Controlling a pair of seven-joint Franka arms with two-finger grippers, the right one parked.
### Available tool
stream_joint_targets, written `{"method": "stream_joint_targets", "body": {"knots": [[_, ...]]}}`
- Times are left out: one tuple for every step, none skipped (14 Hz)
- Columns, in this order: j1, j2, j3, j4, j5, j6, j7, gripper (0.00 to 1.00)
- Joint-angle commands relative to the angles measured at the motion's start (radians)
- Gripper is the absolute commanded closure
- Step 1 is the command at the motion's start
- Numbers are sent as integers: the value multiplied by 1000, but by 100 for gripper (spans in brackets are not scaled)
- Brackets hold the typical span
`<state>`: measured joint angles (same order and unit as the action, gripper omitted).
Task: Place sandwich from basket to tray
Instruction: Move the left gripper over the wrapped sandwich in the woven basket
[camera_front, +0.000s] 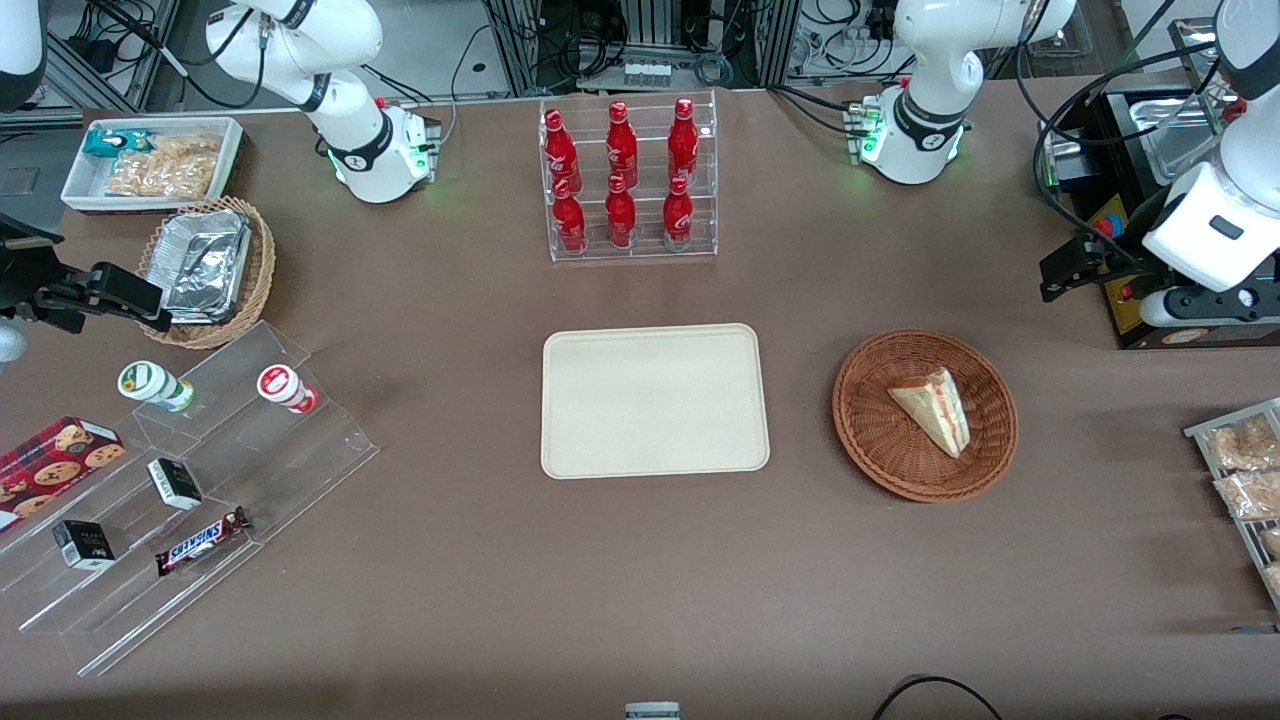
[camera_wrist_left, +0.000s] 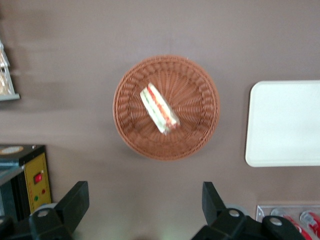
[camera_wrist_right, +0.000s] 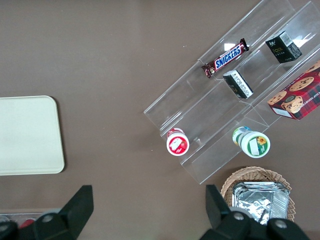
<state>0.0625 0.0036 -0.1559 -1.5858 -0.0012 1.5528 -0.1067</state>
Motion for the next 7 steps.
{"method": "stream_joint_targets", "body": {"knots": [[3,-7,-10,-3,12,-3,12,0],[2,-8,-10,-19,13,-17,22,0],[2,2,-10,-26,17,-23,24,0],[0,18,-10,-45,17,-17,24,0],[-3,38,-11,-75,20,9,24,0],[-13,53,-13,-120,21,63,24,0],[-24,53,-13,-181,21,126,24,0]]}}
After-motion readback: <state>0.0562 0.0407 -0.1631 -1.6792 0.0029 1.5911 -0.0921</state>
